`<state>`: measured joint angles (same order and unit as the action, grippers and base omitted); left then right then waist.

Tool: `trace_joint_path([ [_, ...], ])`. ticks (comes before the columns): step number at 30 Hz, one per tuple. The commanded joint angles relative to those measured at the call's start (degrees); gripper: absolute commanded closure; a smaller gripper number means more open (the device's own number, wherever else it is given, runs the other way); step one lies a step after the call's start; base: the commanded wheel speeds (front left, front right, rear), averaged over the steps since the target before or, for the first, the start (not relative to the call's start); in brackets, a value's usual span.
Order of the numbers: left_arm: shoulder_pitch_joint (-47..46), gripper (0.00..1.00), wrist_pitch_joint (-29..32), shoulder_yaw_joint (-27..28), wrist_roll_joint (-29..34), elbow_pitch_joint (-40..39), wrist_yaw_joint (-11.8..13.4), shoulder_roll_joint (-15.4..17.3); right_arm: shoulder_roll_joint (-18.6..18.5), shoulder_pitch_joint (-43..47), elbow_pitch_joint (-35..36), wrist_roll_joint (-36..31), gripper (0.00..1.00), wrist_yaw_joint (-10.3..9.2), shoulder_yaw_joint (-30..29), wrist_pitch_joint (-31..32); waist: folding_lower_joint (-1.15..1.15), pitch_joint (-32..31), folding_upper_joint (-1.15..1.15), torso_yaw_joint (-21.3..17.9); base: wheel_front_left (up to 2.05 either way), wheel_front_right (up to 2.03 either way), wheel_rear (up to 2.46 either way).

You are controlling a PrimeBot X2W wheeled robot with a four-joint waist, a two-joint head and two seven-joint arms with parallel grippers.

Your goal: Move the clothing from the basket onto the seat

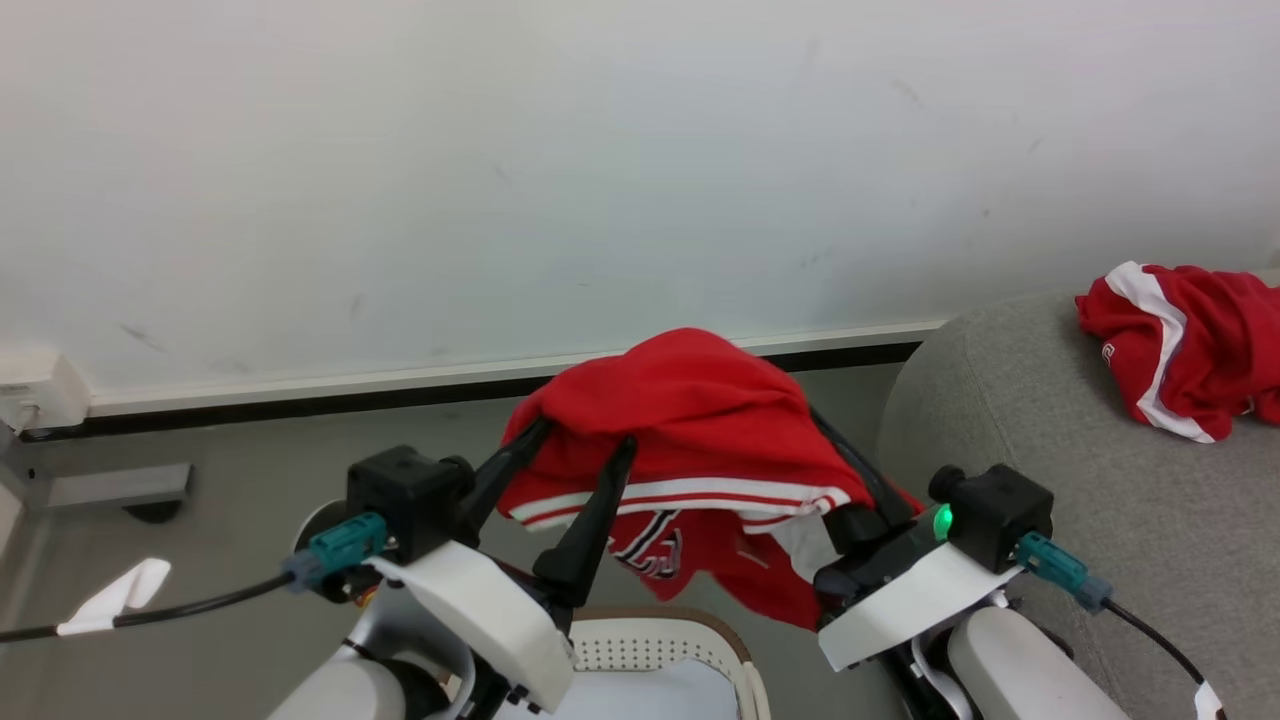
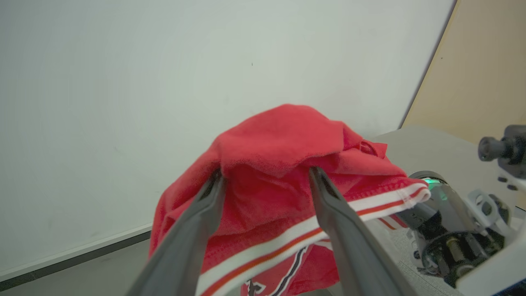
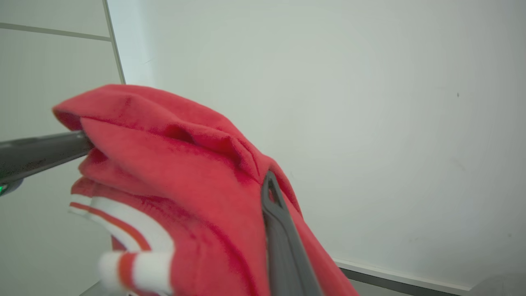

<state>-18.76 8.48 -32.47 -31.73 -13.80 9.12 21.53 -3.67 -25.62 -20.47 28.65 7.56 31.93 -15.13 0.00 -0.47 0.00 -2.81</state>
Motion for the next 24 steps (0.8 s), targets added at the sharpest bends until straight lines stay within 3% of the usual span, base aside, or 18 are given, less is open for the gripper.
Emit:
trace_joint_path([
  [1, 0.45, 0.0, -0.69, 0.08, 0.82, 0.28, 0.1, 0.06, -0.23, 0.73, 0.73, 0.38, 1.0, -0.15, -1.18, -0.01, 0.0, 0.37, 0.0, -0.65, 0.0, 0.0, 0.0],
  [9, 0.57, 0.0, -1.21, -1.12, 0.87, 1.68, -0.45, -0.54, -1.27, 1.08, 3.81, -0.67, 1.0, -0.15, -7.67, -0.02, 0.0, 1.34, 0.0, -4.32, 0.0, 0.0, 0.0],
  [24, 0.64, 0.0, -2.91, -4.01, 1.98, 2.54, -1.0, -2.03, -6.91, 4.37, 9.09, -2.04, 1.0, -0.15, -13.6, -0.02, 0.0, 2.05, 0.0, -13.9, 0.0, 0.0, 0.0],
])
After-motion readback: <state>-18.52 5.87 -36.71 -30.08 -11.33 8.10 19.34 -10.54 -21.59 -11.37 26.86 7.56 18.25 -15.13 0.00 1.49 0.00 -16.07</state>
